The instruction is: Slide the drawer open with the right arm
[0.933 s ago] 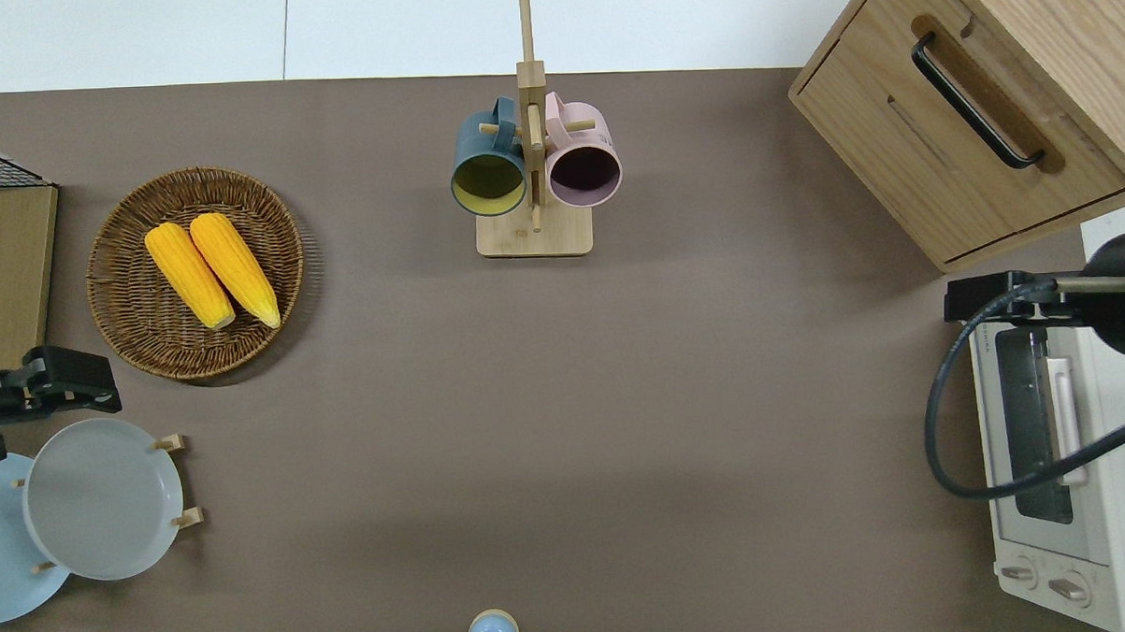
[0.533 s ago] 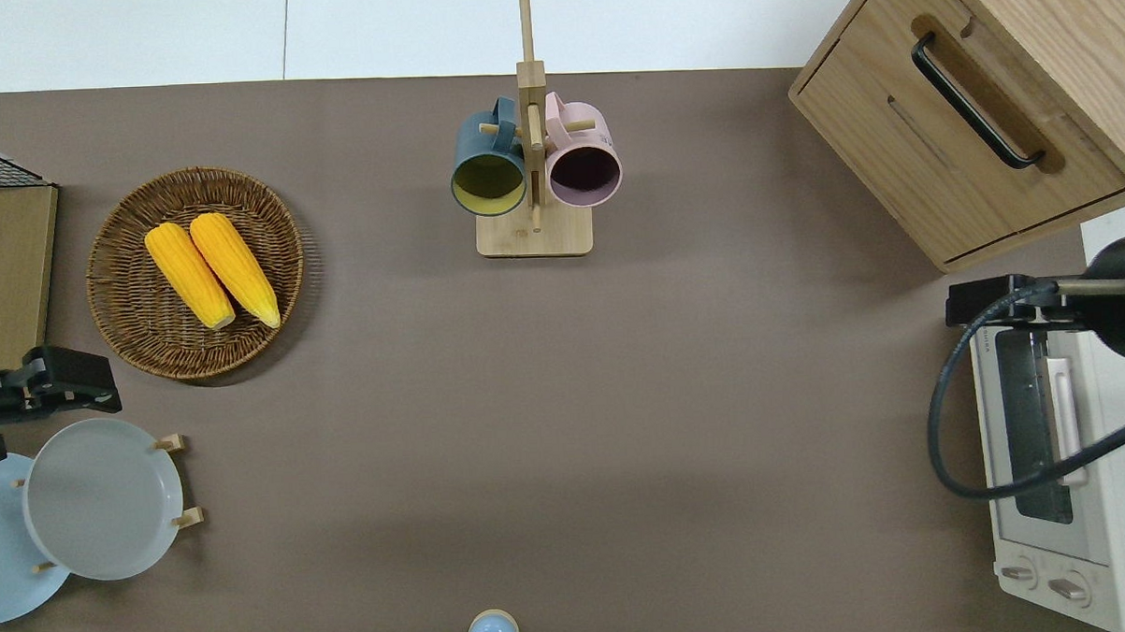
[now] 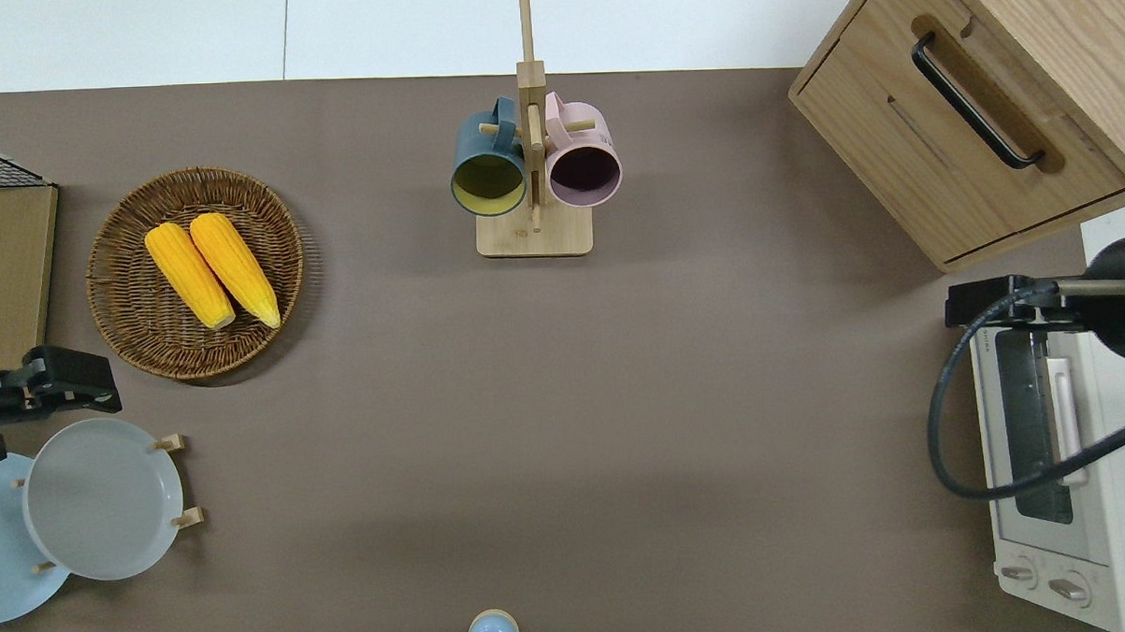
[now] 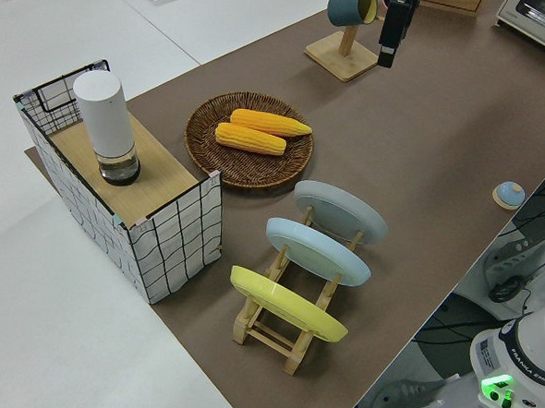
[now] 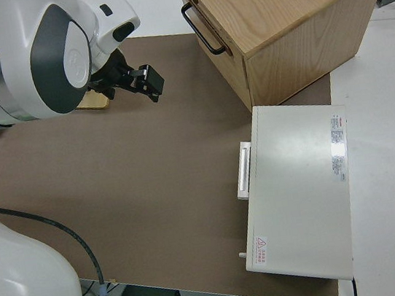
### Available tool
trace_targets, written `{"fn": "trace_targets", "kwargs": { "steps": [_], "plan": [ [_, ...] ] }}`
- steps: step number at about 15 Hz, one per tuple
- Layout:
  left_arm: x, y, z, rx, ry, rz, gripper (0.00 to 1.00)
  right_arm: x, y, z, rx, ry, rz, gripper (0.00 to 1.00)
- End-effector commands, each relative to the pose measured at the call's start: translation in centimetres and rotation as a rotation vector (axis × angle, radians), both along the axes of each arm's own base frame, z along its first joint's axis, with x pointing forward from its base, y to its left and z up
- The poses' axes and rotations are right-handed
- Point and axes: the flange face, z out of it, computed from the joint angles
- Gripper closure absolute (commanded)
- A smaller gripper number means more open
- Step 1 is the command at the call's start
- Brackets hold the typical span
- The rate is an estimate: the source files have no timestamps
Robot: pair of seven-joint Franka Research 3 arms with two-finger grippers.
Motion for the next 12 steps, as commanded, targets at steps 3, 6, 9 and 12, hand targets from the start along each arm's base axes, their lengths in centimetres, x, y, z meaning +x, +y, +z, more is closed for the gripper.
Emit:
{"fn": "trace_targets", "kwargs": {
  "steps": [3, 6, 9, 12],
  "plan": [
    [-0.28, 0.01, 0.43, -0.005, -0.007, -0.009, 0.01, -0.05, 0.3, 0.27, 0.019, 0.002, 0.029, 0.021],
    [-0.28, 0.01, 0.43, -0.005, -0.007, -0.009, 0.01, -0.12, 0.36, 0.21, 0.017, 0.009, 0.03, 0.021],
    [-0.28, 0.01, 0.43, -0.005, -0.007, -0.009, 0.01, -0.09, 0.4, 0.24, 0.012, 0.005, 0.031, 0.021],
    [-0.28, 0.01, 0.43, -0.005, -0.007, -0.009, 0.01, -0.09, 0.51, 0.26, -0.008, 0.002, 0.037, 0.021]
  ]
}}
